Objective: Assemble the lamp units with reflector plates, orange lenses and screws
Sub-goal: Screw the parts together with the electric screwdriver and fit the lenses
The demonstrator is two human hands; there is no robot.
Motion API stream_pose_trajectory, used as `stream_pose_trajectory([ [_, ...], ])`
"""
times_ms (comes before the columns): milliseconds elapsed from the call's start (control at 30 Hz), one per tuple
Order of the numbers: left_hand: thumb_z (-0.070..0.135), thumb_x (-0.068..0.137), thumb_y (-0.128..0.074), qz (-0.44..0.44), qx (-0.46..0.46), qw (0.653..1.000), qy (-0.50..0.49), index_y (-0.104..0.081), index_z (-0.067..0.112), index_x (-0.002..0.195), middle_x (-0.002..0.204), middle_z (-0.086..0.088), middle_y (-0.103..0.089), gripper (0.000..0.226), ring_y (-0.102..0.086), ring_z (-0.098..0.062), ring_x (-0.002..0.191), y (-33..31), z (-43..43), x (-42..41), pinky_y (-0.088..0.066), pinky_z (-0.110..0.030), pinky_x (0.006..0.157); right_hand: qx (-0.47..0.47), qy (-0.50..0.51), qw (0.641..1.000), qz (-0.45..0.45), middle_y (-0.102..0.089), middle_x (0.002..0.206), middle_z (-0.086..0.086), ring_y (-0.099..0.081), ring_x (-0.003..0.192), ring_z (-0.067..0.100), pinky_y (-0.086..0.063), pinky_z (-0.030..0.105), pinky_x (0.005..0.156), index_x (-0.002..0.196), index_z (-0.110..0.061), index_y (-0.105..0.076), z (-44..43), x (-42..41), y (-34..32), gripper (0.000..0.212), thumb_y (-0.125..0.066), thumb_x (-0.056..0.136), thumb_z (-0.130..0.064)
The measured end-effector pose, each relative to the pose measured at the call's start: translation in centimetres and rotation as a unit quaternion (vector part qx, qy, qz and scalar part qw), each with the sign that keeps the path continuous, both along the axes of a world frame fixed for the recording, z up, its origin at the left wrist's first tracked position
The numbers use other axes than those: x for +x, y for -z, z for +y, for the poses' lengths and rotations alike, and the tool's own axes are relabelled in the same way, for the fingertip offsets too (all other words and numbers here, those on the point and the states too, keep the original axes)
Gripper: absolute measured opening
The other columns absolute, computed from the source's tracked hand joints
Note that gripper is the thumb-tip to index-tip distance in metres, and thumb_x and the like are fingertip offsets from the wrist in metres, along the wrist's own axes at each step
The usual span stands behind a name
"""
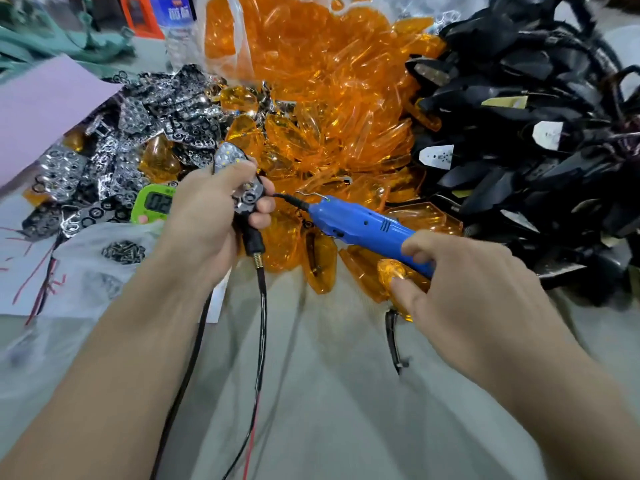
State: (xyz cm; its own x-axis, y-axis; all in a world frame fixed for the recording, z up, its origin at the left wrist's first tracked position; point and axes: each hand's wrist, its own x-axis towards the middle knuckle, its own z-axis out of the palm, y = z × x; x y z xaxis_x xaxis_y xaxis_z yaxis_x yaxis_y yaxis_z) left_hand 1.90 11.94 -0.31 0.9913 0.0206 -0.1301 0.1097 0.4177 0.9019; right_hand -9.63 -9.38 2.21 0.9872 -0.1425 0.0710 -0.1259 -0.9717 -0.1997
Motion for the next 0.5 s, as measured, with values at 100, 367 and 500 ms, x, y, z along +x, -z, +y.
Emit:
stream_pose_trajectory([
  [100,0.007,0.105,-0.049,0.004,0.004,1.000,-0.009,-0.054,0.010,0.097,0.069,-0.007,-0.060,0.010,-0.051,-0.014,0.050,0.0,0.8,0.3,-0.037,-0.020,0.040,0.029,-0.066,0.990,-0.118,-0.067,0.084,-0.004,-0.048,0.071,0.021,-0.033,0.031,0.065,0.106,-0.029,-0.070,2.1,1.3,-0.3,0.019,-0.070,0.087,-0.032],
  [367,0.004,0.105,-0.048,-0.011,0.011,1.000,0.004,-0.053,0.008,0.098,0.066,-0.007,-0.061,0.010,-0.051,-0.016,0.050,0.0,0.9,0.2,-0.036,-0.021,0.040,-0.161,-0.196,0.967,-0.005,-0.046,0.076,0.003,-0.032,0.088,0.026,-0.016,0.048,0.100,0.080,-0.023,-0.044,7.3,5.0,2.4,0.018,-0.054,0.094,-0.026],
  [500,0.003,0.103,-0.048,-0.046,0.051,0.997,0.019,-0.053,0.011,0.095,0.066,-0.006,-0.062,0.013,-0.051,-0.016,0.049,0.1,0.4,-0.1,-0.038,-0.022,0.040,-0.034,-0.220,0.975,-0.001,-0.055,0.092,-0.002,-0.050,0.102,0.022,-0.027,0.038,0.099,0.104,-0.029,-0.064,6.4,6.3,0.3,0.022,-0.057,0.089,-0.014],
])
